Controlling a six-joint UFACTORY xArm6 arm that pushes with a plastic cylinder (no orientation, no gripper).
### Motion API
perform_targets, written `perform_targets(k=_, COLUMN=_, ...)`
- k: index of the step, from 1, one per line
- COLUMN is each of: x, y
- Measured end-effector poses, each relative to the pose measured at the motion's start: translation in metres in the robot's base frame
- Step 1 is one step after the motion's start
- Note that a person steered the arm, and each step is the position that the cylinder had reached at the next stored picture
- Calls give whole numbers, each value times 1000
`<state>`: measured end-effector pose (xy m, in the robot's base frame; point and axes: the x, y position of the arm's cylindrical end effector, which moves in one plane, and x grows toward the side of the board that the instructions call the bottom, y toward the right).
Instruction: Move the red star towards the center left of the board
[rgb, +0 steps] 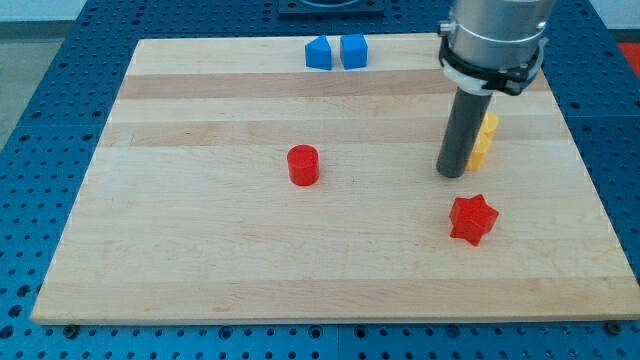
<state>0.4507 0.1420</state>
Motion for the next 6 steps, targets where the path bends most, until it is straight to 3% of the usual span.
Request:
perform_targets(k=4, x=32, y=21)
perform_targets(k=6, x=44, y=89)
